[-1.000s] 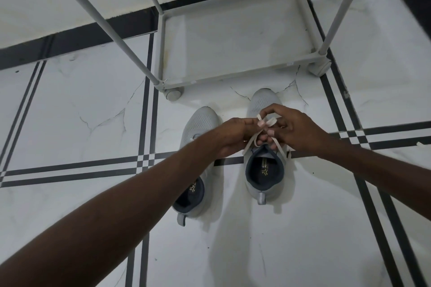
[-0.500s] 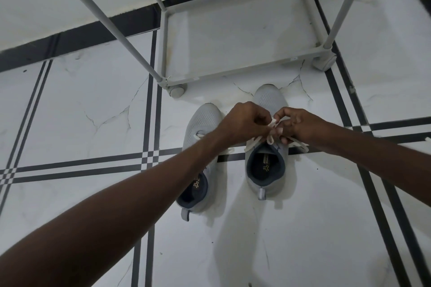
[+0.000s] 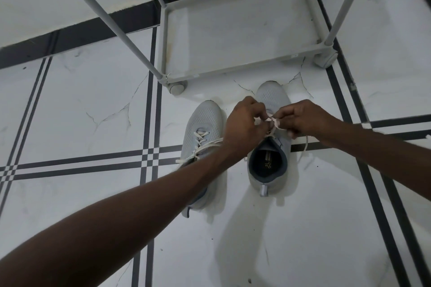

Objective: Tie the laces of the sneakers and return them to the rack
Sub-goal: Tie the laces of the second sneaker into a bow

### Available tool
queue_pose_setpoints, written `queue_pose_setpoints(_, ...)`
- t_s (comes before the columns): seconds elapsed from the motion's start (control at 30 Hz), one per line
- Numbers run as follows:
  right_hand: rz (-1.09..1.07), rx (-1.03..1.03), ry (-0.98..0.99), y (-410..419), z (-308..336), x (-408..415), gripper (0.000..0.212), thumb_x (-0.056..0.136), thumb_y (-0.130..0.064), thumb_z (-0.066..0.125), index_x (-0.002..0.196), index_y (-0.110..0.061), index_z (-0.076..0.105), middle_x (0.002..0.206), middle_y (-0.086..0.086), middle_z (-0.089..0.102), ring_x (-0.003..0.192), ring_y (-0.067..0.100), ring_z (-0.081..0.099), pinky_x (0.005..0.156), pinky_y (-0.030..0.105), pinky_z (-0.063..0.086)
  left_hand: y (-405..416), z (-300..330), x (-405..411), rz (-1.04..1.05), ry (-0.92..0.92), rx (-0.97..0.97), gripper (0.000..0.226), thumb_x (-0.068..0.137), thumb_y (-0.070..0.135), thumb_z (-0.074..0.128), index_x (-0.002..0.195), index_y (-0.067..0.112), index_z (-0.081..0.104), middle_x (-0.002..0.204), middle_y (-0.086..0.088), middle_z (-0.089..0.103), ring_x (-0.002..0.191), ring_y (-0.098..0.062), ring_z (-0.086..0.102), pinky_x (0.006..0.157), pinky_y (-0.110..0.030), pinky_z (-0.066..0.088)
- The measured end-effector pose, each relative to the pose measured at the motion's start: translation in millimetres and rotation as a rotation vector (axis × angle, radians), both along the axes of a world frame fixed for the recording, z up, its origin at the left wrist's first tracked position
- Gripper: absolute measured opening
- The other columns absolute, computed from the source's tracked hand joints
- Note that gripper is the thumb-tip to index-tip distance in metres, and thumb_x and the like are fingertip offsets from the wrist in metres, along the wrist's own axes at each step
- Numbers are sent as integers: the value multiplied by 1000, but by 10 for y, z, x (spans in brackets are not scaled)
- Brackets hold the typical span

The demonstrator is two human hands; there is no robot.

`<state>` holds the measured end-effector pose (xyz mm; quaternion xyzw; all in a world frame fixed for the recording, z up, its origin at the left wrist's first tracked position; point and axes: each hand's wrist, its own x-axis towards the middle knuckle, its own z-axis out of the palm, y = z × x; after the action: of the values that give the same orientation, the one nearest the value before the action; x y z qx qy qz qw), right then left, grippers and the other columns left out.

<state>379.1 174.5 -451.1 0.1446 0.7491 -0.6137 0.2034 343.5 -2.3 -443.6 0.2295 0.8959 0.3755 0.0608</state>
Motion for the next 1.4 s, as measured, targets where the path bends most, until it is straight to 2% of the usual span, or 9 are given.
queue_pose_setpoints(0.1,122,431,325,48,-47,39,7,81,-15,74,74,-15,75,48,-11,63,44,5,61,51,19,50,-133,-15,55,196,-213,6,24,71,22,79,64,9,59,68,-7,65,62,-19,59,57,-30,47)
queue_pose_setpoints(0.2,282,755,441,169,-143,83,21,86,-26,69,67,-18,68,46,-16,47,45,3,47,49,23,35,-340,-46,126,327,-476,83,22,79,6,74,68,4,56,67,-14,68,54,-17,62,45,-21,46)
queue_pose_setpoints(0.33,484,798,416,218,-263,194,36,95,-31,56,64,-13,49,50,-8,44,49,12,44,51,34,39,-493,-69,117,385,-720,220,15,86,-6,61,78,6,55,73,-19,66,55,-24,65,48,-25,53)
queue_pose_setpoints(0.47,557,770,419,224,-230,177,32,96,-26,54,66,-16,45,66,-2,47,60,18,47,58,36,37,-511,-82,40,-14,-215,-154,26,86,2,60,106,17,68,80,-7,73,68,-20,69,62,-27,53)
queue_pose_setpoints(0.63,533,806,437,203,-259,170,27,93,-12,57,70,-17,43,62,-3,46,58,22,47,56,37,39,-556,-134,70,-305,184,-455,24,84,19,68,108,15,69,96,-8,71,81,-30,66,64,-34,46)
queue_pose_setpoints(0.73,604,918,434,219,-338,214,27,76,4,58,77,-21,47,60,-2,53,57,24,50,52,36,42,-678,-189,61,-342,258,-491,24,86,22,60,104,9,64,85,-11,72,68,-33,66,55,-37,47)
queue_pose_setpoints(0.9,621,968,431,266,-269,195,28,63,8,52,70,-19,45,59,-6,46,60,22,44,51,30,22,-818,-279,123,-292,333,-552,9,82,14,55,82,9,63,66,-11,69,50,-33,62,44,-30,37)
queue_pose_setpoints(1.0,630,987,430,278,-329,179,26,64,8,51,70,-17,47,61,-1,49,61,24,45,53,31,23,-884,-316,134,-353,389,-608,28,81,14,37,81,13,65,67,-8,69,51,-30,62,47,-26,26)
queue_pose_setpoints(1.4,731,1203,684,385,-410,338,35,63,11,45,85,-10,62,60,9,55,52,30,51,45,34,41,-1004,-288,152,-513,436,-700,31,86,23,34,76,15,62,61,-4,63,45,-25,57,44,-24,25)
